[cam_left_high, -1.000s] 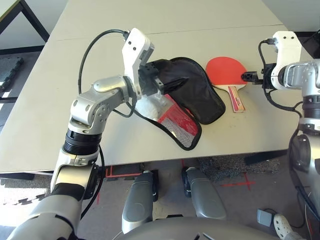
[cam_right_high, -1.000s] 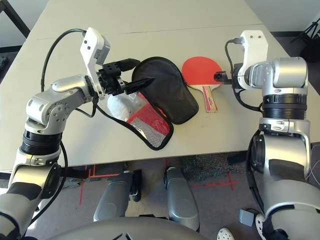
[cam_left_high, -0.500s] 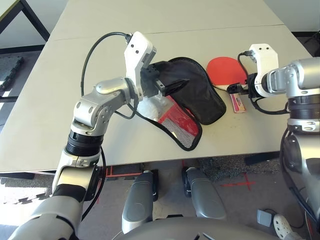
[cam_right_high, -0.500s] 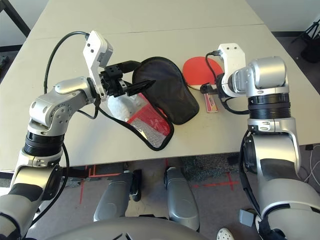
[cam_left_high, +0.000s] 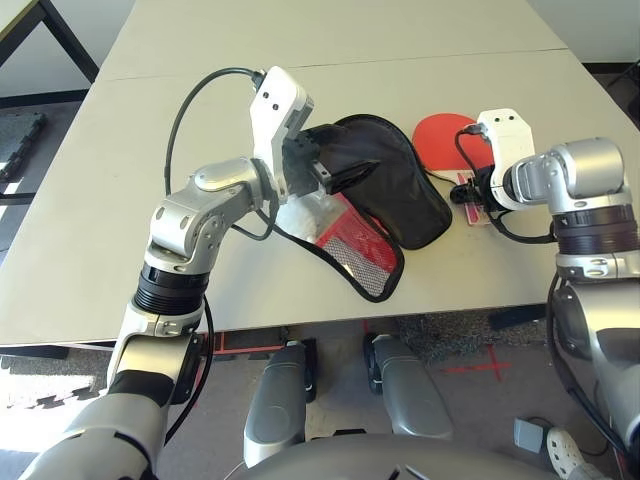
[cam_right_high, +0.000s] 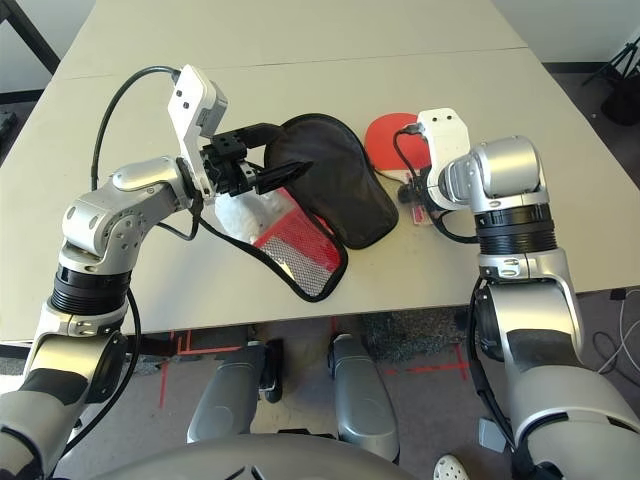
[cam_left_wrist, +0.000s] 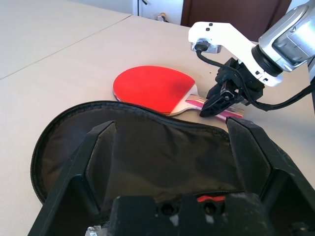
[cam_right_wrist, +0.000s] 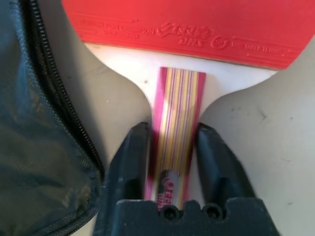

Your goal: Store the ping-pong paddle in its case and zip it.

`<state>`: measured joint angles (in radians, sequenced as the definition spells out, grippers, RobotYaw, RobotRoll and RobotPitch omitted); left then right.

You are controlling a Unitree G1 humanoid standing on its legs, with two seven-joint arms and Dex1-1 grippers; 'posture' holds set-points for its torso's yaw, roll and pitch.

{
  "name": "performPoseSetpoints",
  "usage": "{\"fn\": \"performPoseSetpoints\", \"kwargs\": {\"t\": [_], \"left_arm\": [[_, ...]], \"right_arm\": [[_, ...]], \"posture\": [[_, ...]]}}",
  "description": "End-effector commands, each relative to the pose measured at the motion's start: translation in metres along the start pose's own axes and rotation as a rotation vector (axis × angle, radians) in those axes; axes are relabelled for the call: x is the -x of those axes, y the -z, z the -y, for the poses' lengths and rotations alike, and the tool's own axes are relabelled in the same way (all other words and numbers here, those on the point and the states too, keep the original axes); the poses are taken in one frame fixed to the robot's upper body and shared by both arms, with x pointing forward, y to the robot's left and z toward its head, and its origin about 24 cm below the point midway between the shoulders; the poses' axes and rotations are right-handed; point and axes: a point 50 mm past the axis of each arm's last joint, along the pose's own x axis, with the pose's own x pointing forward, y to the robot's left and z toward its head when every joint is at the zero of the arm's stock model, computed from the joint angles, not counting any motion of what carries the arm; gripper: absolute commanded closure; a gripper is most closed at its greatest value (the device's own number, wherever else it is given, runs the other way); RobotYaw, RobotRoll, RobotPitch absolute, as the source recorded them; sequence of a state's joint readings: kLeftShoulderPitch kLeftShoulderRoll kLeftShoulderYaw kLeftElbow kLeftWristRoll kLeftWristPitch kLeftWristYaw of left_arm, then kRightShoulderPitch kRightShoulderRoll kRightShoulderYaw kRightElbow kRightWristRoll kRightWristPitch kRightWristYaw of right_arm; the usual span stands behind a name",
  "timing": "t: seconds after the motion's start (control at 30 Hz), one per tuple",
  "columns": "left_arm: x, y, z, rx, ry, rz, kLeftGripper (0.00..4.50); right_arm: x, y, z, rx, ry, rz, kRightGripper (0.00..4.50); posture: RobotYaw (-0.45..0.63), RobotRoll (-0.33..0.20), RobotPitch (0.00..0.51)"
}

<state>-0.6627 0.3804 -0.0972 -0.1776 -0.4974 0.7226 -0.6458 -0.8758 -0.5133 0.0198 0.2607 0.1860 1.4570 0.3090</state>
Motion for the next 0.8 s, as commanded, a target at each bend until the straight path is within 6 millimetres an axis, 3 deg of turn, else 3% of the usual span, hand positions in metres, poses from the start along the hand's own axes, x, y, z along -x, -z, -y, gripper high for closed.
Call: {"fn": "performPoseSetpoints", "kwargs": {"t": [0.03, 0.53, 0.8], "left_arm": [[0.001, 0.0, 0.0, -0.012, -0.001, 0.001, 0.0], [0.0, 0.002, -0.002, -0.021, -0.003, -0.008, 0.0], [0.005, -0.001, -0.007, -0.039, -0.017, -0.012, 0.0]], "right_arm": [[-0.001, 0.001, 0.004, -0.001, 0.019, 0.018, 3.46], [0.023, -0.022, 0.015, 0.086, -0.014, 0.221, 3.46], [0.028, -0.017, -0.01, 0.359, -0.096, 0.296, 3.46]], "posture": [[0.0, 0.0, 0.183], [-0.01, 0.0, 0.181], [0.0, 0.0, 0.18]]}}
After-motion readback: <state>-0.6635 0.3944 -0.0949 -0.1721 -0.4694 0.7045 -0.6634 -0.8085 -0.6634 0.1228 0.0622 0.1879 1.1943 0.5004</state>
